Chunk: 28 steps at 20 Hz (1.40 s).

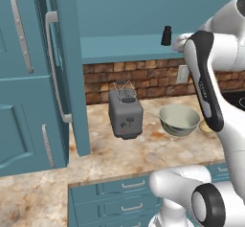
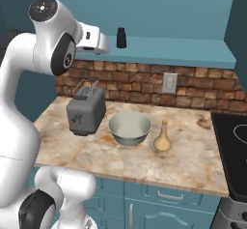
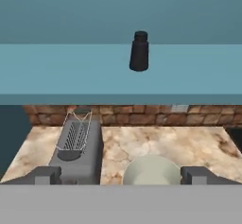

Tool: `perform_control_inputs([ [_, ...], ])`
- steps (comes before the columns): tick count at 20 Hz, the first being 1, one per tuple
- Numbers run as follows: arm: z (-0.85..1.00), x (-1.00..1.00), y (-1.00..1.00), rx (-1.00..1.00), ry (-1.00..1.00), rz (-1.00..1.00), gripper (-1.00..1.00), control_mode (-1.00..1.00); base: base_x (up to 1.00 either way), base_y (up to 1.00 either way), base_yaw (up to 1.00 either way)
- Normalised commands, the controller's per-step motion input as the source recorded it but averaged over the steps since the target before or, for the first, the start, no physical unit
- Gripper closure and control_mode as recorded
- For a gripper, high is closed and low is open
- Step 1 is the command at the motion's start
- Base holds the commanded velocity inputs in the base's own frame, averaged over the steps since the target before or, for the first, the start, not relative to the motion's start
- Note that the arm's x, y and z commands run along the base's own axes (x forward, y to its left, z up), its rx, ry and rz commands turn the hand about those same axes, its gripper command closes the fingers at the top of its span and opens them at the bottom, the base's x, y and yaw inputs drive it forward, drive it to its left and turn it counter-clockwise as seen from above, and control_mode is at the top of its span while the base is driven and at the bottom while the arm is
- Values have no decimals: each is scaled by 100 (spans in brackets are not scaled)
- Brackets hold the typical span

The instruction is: Retrieve the bottle and the shaker from the cabinet and place them next to the mixing bowl on the counter. Then add garlic from the fridge to the mixing bowl.

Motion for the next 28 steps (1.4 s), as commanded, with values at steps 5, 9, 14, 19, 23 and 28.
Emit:
perform_control_inputs([
  [5,-6,54,-3,18,0,-6,-100,-100,0,0,0],
  [9,-6,51,-10,9,0,-2,-100,-100,0,0,0],
  [14,0,39,-22,0,0,2,-100,-100,0,0,0],
  [19,-2,25,-26,0,-3,12,-100,-100,0,0,0],
  [23,-23,25,-1,0,-23,8,-100,-100,0,0,0],
  [28,-1,8,0,-8,-5,6,-100,-100,0,0,0],
])
